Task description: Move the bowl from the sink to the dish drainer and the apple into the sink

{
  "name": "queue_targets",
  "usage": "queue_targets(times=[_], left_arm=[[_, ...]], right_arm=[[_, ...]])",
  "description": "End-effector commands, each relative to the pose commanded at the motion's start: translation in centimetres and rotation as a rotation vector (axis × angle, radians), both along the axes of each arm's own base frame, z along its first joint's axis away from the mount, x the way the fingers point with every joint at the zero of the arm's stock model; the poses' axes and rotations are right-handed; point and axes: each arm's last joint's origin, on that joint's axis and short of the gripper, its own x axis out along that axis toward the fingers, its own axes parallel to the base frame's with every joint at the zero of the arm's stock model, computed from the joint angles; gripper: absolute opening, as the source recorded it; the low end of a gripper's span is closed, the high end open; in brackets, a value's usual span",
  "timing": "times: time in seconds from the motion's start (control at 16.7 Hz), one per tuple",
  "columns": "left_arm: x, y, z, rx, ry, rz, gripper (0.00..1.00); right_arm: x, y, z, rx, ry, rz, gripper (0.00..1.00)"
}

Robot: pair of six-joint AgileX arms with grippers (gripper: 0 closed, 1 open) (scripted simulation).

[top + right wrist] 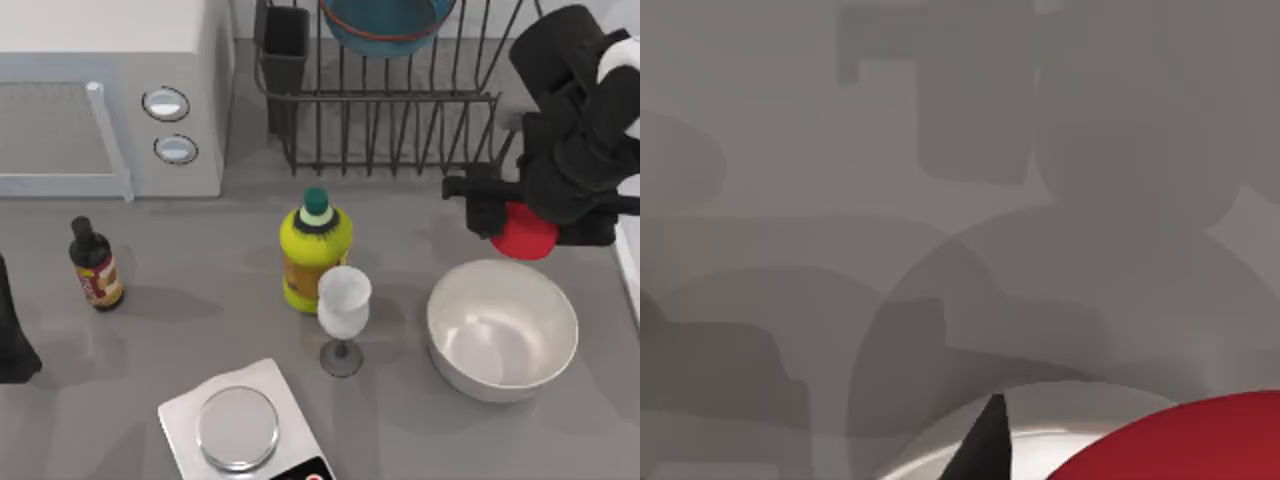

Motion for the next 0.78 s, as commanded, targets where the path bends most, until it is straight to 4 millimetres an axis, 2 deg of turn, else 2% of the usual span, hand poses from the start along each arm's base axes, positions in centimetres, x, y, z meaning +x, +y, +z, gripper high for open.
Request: queue_targets(times=[0.18, 0.36, 0.6, 0.78], left_arm=[[0.0, 0.0, 0.0, 0.000, 0.000, 0.000, 1.00], [0.0, 0.0, 0.0, 0.000, 0.000, 0.000, 1.00], [0.0, 0.0, 0.0, 0.000, 0.000, 0.000, 1.00], [0.0, 0.0, 0.0, 0.000, 0.000, 0.000, 1.00]], right_arm=[[1.5, -4.4, -2.2, 0.060, -0.122, -0.037, 0.00], [1.7, -9.6, -4.9, 0.109, -0.240, -0.083, 0.00], [0.2, -16.3, -7.4, 0.153, -0.440, -0.139, 0.00], [-1.4, -20.6, -7.2, 0.141, -0.660, -0.154, 0.00]])
